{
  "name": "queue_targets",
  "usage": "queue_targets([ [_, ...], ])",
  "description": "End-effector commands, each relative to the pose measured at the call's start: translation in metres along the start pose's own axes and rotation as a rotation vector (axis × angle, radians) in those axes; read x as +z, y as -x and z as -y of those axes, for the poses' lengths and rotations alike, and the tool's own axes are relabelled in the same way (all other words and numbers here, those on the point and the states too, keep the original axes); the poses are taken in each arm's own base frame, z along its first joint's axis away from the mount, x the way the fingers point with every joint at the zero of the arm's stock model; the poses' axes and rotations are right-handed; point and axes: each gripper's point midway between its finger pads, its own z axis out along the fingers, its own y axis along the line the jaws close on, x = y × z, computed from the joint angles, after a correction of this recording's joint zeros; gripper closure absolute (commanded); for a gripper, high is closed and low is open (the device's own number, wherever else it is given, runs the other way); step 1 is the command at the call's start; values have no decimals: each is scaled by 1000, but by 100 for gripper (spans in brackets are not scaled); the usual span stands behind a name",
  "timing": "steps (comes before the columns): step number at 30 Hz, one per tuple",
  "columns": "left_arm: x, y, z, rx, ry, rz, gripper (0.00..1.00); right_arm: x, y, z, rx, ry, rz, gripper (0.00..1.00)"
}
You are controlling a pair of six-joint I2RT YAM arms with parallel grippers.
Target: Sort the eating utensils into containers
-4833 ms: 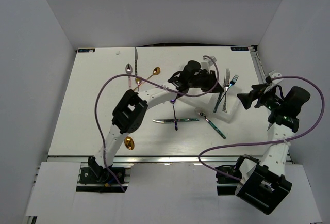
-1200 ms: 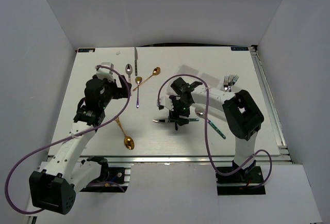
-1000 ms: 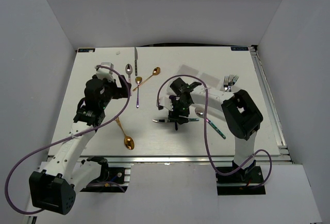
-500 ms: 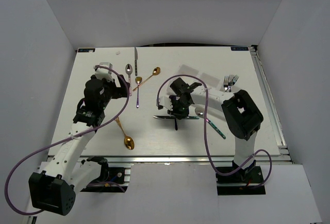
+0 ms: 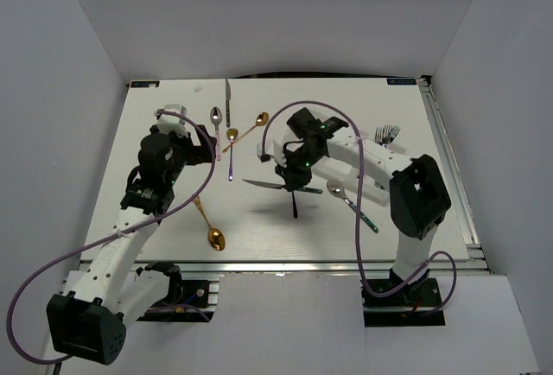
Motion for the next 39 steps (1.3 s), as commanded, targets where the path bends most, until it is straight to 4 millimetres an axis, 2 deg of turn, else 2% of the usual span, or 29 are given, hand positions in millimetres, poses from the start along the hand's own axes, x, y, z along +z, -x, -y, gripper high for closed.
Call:
queue_targets([
  [1, -7, 7, -3, 6, 11, 27, 2, -44, 39, 1, 43, 10, 160, 100],
  [5, -8, 8, -3, 6, 9, 33, 2, -84, 49, 35, 154, -73, 277, 100],
  [6, -8, 8, -2, 6, 6, 34, 2, -100, 42, 53, 213, -123, 308, 100],
  [8, -9, 9, -1, 3, 2, 36, 2, -122, 42, 75, 301, -204, 378, 100],
  [9, -9, 9, 0, 5, -1, 37, 2, -137, 31, 91, 361, -265, 401, 100],
  [10, -9, 10, 1, 5, -8, 39, 2, -140, 18, 101, 416, -319, 392, 100],
  [11, -9, 10, 1, 3, -9, 39, 2, -150, 18, 109, 441, -368, 426, 100],
  [12, -10, 10, 2, 2, -11, 40, 2, -158, 8, 118, 482, -415, 437, 100],
  [13, -10, 11, 2, 2, -16, 41, 2, -156, -9, 124, 540, -471, 414, 100],
  [14, -10, 11, 2, 2, -16, 41, 2, -169, -10, 135, 533, -533, 450, 100],
  [17, -10, 11, 3, 2, -19, 42, 2, -181, -29, 153, 639, -678, 471, 100],
  [18, -10, 11, 3, 2, -17, 40, 2, -182, -29, 155, 650, -685, 488, 100],
  [19, -10, 11, 3, 4, -17, 40, 2, -182, -41, 159, 690, -739, 469, 100],
  [20, -10, 10, 3, 4, -17, 39, 2, -188, -44, 167, 709, -793, 488, 100],
  [23, -10, 11, 3, 4, -17, 40, 2, -184, -55, 173, 756, -846, 507, 100],
  [25, -9, 9, 2, 2, -17, 36, 2, -191, -56, 182, 777, -906, 555, 100],
  [27, -8, 8, 2, 4, -14, 32, 2, -187, -62, 185, 793, -936, 560, 100],
  [31, -8, 8, 2, 4, -13, 32, 2, -200, -76, 199, 819, -1082, 588, 100],
  [33, -8, 8, 1, 5, -12, 34, 2, -197, -88, 199, 835, -1120, 572, 100],
  [39, -6, 5, 2, 5, -17, 20, 2, -188, -100, 199, 840, -1152, 576, 100],
])
